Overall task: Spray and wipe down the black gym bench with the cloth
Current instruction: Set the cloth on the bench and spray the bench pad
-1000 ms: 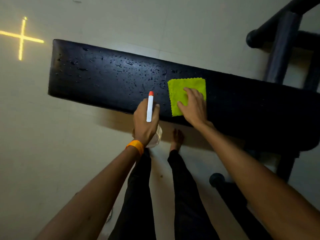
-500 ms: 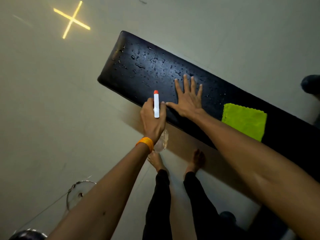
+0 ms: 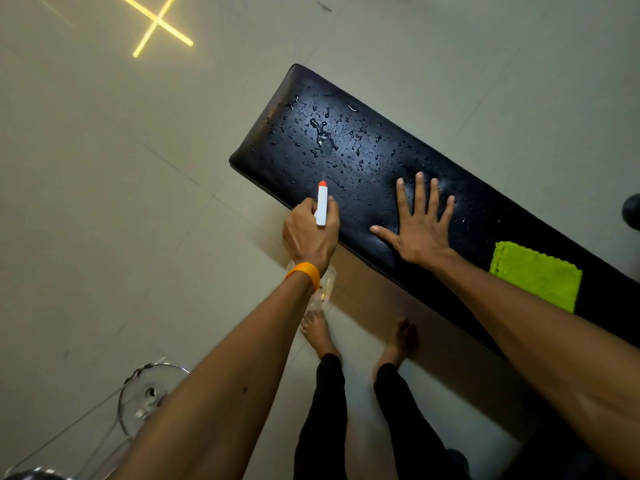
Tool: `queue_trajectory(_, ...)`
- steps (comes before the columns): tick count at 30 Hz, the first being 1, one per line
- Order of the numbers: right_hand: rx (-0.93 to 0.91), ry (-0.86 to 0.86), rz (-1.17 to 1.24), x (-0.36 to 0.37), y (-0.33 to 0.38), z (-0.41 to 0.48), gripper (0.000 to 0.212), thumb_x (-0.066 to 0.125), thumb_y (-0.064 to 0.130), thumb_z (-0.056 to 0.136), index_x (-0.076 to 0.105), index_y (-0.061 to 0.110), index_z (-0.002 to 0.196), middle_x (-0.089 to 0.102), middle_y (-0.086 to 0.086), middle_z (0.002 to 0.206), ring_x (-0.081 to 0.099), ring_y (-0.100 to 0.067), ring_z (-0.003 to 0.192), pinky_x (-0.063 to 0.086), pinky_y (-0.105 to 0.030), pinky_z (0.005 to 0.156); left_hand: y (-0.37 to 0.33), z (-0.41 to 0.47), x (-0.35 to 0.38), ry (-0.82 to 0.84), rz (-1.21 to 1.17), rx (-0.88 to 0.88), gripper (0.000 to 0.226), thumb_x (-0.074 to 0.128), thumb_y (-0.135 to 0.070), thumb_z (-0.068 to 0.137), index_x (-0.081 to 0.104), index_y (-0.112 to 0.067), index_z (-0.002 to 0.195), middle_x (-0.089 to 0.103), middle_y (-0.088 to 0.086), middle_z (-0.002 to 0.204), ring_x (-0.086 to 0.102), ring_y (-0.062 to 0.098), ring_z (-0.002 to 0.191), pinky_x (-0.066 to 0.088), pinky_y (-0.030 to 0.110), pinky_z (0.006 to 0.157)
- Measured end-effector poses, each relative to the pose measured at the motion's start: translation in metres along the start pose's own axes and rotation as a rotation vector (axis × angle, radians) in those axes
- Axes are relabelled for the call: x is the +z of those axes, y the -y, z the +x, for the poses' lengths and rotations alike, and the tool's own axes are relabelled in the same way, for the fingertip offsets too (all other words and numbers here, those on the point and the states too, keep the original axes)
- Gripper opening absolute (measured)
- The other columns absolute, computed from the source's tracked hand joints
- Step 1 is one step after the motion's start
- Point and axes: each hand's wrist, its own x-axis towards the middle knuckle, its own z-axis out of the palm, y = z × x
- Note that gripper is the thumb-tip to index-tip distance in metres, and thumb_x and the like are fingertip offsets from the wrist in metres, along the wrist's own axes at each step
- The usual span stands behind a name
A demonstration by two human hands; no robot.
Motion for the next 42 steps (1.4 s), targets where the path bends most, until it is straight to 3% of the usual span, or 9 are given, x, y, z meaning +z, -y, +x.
queue_trajectory(12, -0.005, -0.037, -0.009, 0.0, -0.001, -0.003, 0.108, 0.013, 0.092, 0.077, -0.021, 0.028, 0.158, -0.03, -0.01, 0.164, -0.027, -0.035, 0.151, -0.009, -0.067, 0.12, 0.009, -0.041, 0.013, 0.141, 0.001, 0.152, 0.041, 0.053, -0.049, 0.092, 0.052, -0.015, 0.068, 0.051, -0.002, 0.064, 0.048, 0.019, 0.059, 0.04, 0.039, 0.057)
queue_trajectory(20, -0.025, -0.059, 0.025, -0.004, -0.003, -0.007, 0.107, 0.027, 0.09, 0.082, -0.015, 0.028, 0.159, -0.024, -0.009, 0.167, -0.022, -0.034, 0.153, -0.007, -0.064, 0.122, 0.019, -0.069, 0.023, 0.16, -0.006, 0.108, 0.045, 0.054, -0.052, 0.091, 0.059, -0.012, 0.071, 0.056, 0.002, 0.062, 0.052, 0.021, 0.057, 0.048, 0.041, 0.056)
queue_trajectory(25, -0.021, -0.1, 0.053, -0.001, -0.017, -0.023, 0.104, 0.035, 0.082, 0.089, -0.011, 0.023, 0.161, -0.019, -0.009, 0.168, -0.017, -0.034, 0.155, -0.001, -0.061, 0.124, 0.01, -0.082, 0.026, 0.202, -0.028, 0.205, 0.049, 0.049, -0.057, 0.091, 0.052, -0.013, 0.069, 0.049, -0.001, 0.064, 0.047, 0.017, 0.059, 0.038, 0.035, 0.054)
queue_trajectory(35, -0.002, -0.122, -0.012, 0.021, -0.065, -0.063, 0.097, 0.027, 0.078, 0.092, -0.007, 0.02, 0.161, -0.013, -0.008, 0.169, -0.012, -0.032, 0.156, -0.001, -0.058, 0.125, 0.005, -0.11, 0.05, 0.257, 0.074, 0.172, 0.051, 0.053, -0.055, 0.088, 0.05, -0.009, 0.066, 0.049, 0.003, 0.058, 0.046, 0.022, 0.053, 0.041, 0.043, 0.052)
queue_trajectory(38, -0.01, -0.162, 0.049, 0.017, -0.07, -0.065, 0.089, 0.037, 0.068, 0.097, 0.003, 0.018, 0.162, -0.003, -0.01, 0.17, -0.005, -0.033, 0.157, 0.002, -0.056, 0.125, 0.002, -0.117, 0.051, 0.28, 0.056, 0.191, 0.046, 0.056, -0.049, 0.09, 0.05, -0.01, 0.067, 0.048, 0.0, 0.06, 0.044, 0.018, 0.055, 0.036, 0.037, 0.053)
queue_trajectory(42, 0.148, -0.361, 0.219, 0.011, -0.091, -0.084, 0.065, 0.054, 0.043, 0.099, 0.036, 0.011, 0.152, 0.032, -0.017, 0.16, 0.026, -0.035, 0.15, 0.025, -0.055, 0.121, -0.014, -0.127, 0.051, 0.32, 0.049, 0.314, 0.039, 0.054, -0.046, 0.093, 0.05, -0.014, 0.071, 0.047, -0.004, 0.065, 0.045, 0.015, 0.059, 0.034, 0.032, 0.053)
